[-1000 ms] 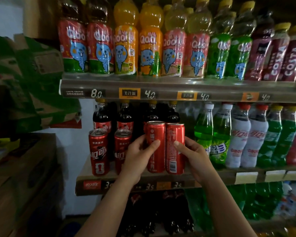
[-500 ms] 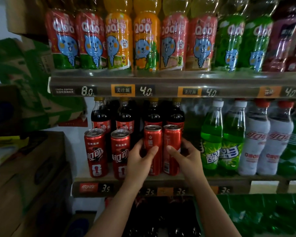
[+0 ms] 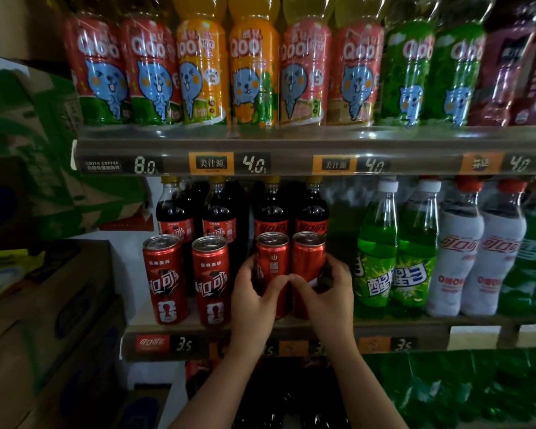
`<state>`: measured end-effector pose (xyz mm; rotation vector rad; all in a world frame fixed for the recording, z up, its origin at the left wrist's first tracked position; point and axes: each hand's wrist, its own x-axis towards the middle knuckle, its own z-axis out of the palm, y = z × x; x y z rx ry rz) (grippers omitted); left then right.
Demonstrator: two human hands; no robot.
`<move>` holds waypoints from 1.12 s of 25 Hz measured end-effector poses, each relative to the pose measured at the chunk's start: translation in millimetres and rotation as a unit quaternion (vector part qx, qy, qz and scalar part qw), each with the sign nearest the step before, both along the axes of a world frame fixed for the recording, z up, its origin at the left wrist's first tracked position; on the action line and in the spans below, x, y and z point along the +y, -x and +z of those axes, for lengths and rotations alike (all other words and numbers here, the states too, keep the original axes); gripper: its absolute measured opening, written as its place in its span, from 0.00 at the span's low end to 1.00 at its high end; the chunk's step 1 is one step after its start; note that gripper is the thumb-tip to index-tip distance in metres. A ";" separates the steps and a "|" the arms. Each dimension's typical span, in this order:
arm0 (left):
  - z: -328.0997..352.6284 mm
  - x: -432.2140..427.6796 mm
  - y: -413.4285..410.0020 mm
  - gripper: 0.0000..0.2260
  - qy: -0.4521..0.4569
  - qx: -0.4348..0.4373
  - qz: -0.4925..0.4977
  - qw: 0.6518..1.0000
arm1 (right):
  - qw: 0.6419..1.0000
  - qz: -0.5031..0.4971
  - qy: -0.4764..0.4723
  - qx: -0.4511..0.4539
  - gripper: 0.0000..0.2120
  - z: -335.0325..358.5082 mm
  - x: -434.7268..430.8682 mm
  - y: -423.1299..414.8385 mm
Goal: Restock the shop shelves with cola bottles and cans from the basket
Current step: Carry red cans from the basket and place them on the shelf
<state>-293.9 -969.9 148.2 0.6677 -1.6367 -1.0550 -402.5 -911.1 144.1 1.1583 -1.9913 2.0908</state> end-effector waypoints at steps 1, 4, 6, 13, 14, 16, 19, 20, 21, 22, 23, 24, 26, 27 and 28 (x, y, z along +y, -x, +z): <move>-0.2 0.1 -0.1 0.27 0.001 -0.001 0.004 1.000 | 1.000 0.000 -0.002 0.001 0.29 0.3 0.5 -1.0; -1.2 -0.4 -3.7 0.28 -0.002 -0.014 -0.008 1.000 | 1.000 0.024 -0.013 -0.007 0.31 -2.3 2.7 1.3; -4.7 -2.7 -6.7 0.26 -0.006 -0.030 -0.034 0.999 | 0.998 0.063 -0.030 0.002 0.31 -5.5 8.4 6.0; -4.2 -3.1 -16.8 0.32 -0.006 -0.082 -0.026 0.996 | 0.995 0.016 -0.088 0.053 0.32 -10.6 24.5 11.9; -3.6 -2.1 -16.7 0.32 -0.010 -0.083 -0.020 0.996 | 0.994 0.001 -0.095 0.060 0.34 -10.8 24.7 11.8; -6.2 -1.9 -14.6 0.33 0.002 -0.102 -0.004 0.995 | 0.991 -0.001 -0.116 0.074 0.37 -10.6 25.7 11.7; -7.9 -2.4 -14.9 0.32 0.013 -0.132 -0.017 0.991 | 0.984 0.048 -0.147 0.085 0.35 -10.2 28.3 14.2; -7.8 -2.8 -16.0 0.31 0.006 -0.136 -0.034 0.990 | 0.982 0.062 -0.156 0.086 0.34 -10.1 30.0 15.7; -7.3 -3.6 -17.0 0.30 0.002 -0.140 -0.044 0.989 | 0.980 0.066 -0.165 0.090 0.33 -9.7 31.7 17.3; -7.0 -4.4 -17.9 0.29 0.004 -0.144 -0.043 0.989 | 0.979 0.059 -0.170 0.095 0.32 -9.5 32.9 18.4; -6.9 -5.0 -18.7 0.29 0.008 -0.143 -0.035 0.989 | 0.979 0.047 -0.171 0.100 0.31 -9.4 33.4 18.8; -6.6 -4.8 -19.1 0.30 0.011 -0.138 -0.025 0.990 | 0.979 0.032 -0.170 0.106 0.31 -9.3 33.6 18.1; -7.6 -4.9 -18.1 0.30 0.017 -0.131 -0.004 0.991 | 0.978 0.009 -0.170 0.118 0.31 -11.4 32.5 16.2; -9.0 -5.3 -16.8 0.30 0.023 -0.133 0.005 0.991 | 0.978 0.002 -0.171 0.122 0.31 -12.7 31.9 15.5; -10.4 -5.7 -15.3 0.30 0.029 -0.136 0.013 0.990 | 0.977 -0.003 -0.173 0.124 0.31 -13.2 31.4 15.4</move>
